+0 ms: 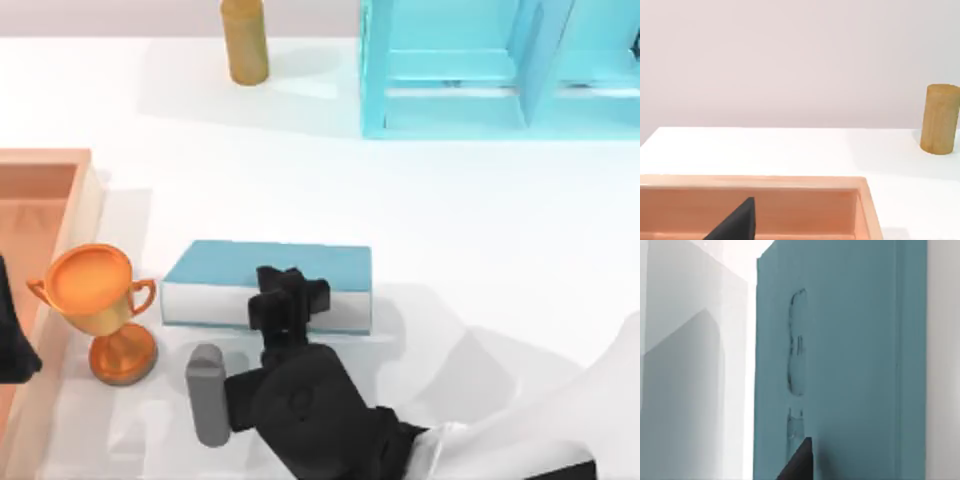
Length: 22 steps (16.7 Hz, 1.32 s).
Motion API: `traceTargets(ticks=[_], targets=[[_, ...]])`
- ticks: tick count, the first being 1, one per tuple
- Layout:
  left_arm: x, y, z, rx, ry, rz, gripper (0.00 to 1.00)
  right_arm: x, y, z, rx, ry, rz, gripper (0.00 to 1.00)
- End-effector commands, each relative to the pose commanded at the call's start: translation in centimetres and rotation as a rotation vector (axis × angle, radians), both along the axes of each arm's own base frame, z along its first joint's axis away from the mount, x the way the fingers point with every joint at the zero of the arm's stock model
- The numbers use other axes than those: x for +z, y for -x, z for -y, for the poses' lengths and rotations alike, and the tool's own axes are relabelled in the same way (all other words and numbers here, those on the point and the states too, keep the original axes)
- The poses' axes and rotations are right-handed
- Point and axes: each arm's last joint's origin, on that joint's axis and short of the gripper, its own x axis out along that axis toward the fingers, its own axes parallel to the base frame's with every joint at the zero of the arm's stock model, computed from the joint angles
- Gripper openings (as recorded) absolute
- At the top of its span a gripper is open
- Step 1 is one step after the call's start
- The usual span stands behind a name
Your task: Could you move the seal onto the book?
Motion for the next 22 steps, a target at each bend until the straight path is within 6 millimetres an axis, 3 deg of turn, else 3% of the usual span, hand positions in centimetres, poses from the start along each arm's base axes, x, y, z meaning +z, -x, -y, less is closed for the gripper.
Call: traceTargets(ticks=[3,4,14,16,22], targets=[[0.0,0.0,0.0,0.0,0.0,0.0,1.0,0.0,0.0,0.0,0.0,0.0,0.0,0.98],[0.0,0.0,0.0,0.0,0.0,0.0,1.0,0.0,0.0,0.0,0.0,0.0,0.0,1.0],[0.0,0.0,0.0,0.0,0.0,0.0,1.0,-0.2,0.5,0.0,-0.003,0.007,-0.007,1.0],[0.0,0.0,0.0,0.0,0.0,0.0,1.0,-0.4,2.5,-0.4,-0.003,0.02,-0.023,1.0],[0.0,0.0,0.0,0.0,0.0,0.0,1.0,0.1,12.2,-0.6,0.001,0.035,-0.026,1.0]])
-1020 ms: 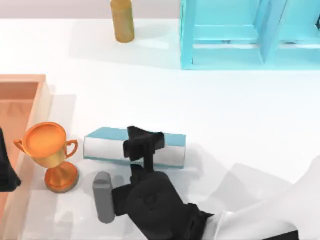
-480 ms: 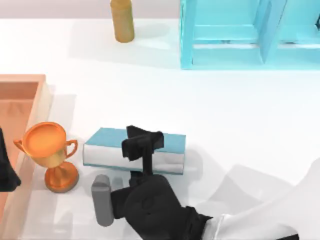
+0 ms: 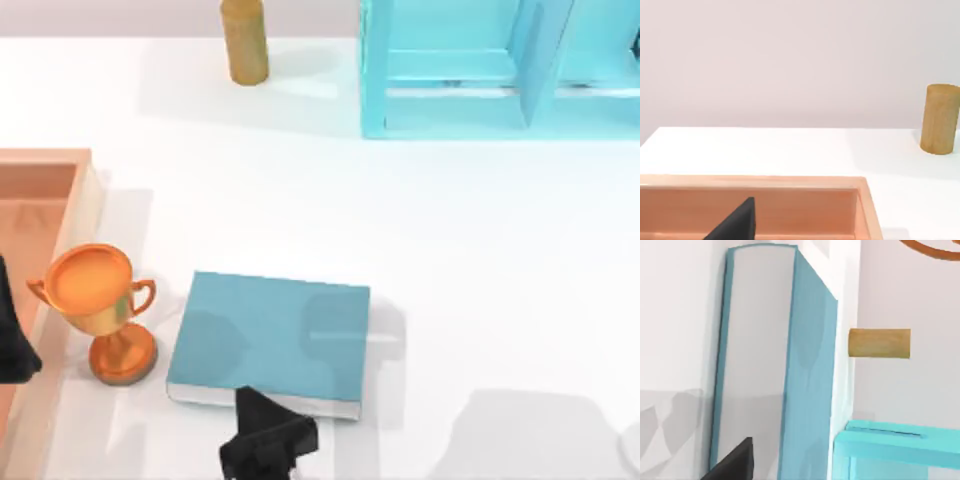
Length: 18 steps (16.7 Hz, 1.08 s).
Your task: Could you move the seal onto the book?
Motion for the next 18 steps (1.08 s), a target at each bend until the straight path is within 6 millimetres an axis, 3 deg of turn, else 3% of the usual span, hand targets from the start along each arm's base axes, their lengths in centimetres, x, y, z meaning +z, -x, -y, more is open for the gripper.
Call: traceTargets(ticks=[3,10,14,18], targets=[[0.0,0.0,0.0,0.0,0.0,0.0,1.0,0.8,2.6,0.5,-0.002,-0.029,0.022,1.0],[0.0,0.0,0.0,0.0,0.0,0.0,1.0,1.3,2.2,0.8,-0.007,-0.056,-0.003,1.0],[0.0,0.0,0.0,0.0,0.0,0.0,1.0,3.9,-1.7,4.0,-0.076,-0.209,-0.143,1.0],[0.0,0.0,0.0,0.0,0.0,0.0,1.0,7.6,-7.4,11.3,-0.236,-0.517,-0.317,1.0]])
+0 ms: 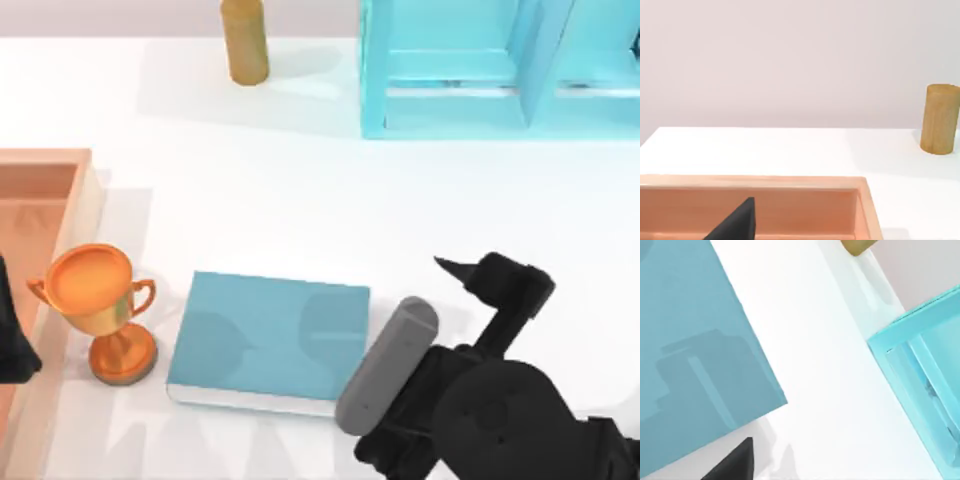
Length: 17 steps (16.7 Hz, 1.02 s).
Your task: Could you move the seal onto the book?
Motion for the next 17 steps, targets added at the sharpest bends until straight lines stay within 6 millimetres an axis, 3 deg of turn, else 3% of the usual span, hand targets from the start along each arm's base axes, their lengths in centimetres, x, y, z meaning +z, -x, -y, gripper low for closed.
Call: traceTargets(ticks=[2,4,8,12,17], targets=[[0.0,0.0,0.0,0.0,0.0,0.0,1.0,1.5,-1.8,5.0,-0.107,-0.193,-0.052,1.0],[0.0,0.0,0.0,0.0,0.0,0.0,1.0,2.1,-2.4,10.2,-0.217,-0.392,-0.063,1.0],[0.0,0.0,0.0,0.0,0.0,0.0,1.0,0.9,-1.1,17.8,-0.393,-0.716,0.02,1.0],[0.0,0.0,0.0,0.0,0.0,0.0,1.0,-0.9,0.2,21.3,-0.477,-0.874,0.152,1.0],[0.0,0.0,0.0,0.0,0.0,0.0,1.0,-1.8,0.7,22.4,-0.495,-0.918,0.231,1.0]])
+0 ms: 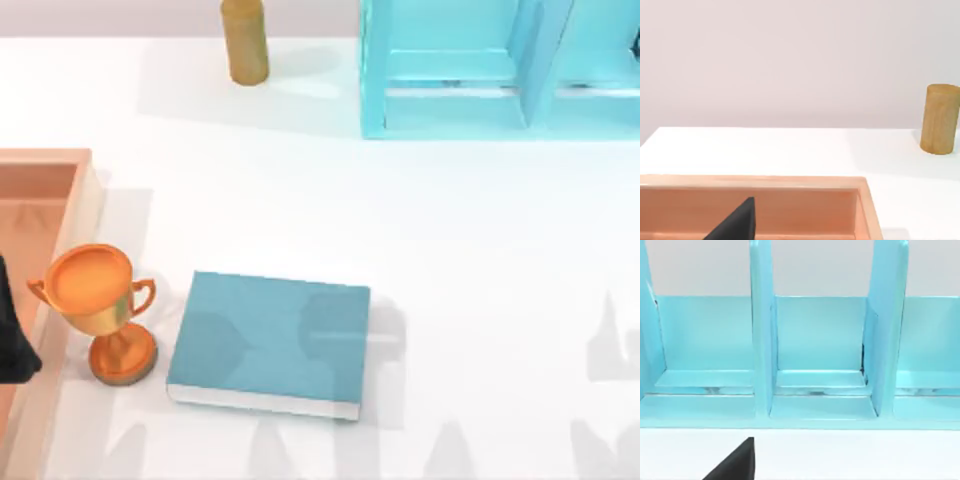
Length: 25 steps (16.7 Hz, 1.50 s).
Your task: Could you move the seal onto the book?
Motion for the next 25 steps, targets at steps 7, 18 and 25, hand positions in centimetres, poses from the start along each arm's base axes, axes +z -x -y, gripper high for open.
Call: traceTargets(ticks=[7,18,25], targets=[[0.5,0.0,-0.1,0.006,-0.007,-0.03,1.0,0.0,0.0,0.0,0.0,0.0,0.0,1.0],[10.8,-7.2,-2.5,0.071,-0.085,-0.741,1.0,0.0,0.0,0.0,0.0,0.0,0.0,1.0],[10.9,-18.5,-7.0,0.032,-0.056,-1.306,1.0,0.0,0.0,0.0,0.0,0.0,0.0,1.0]])
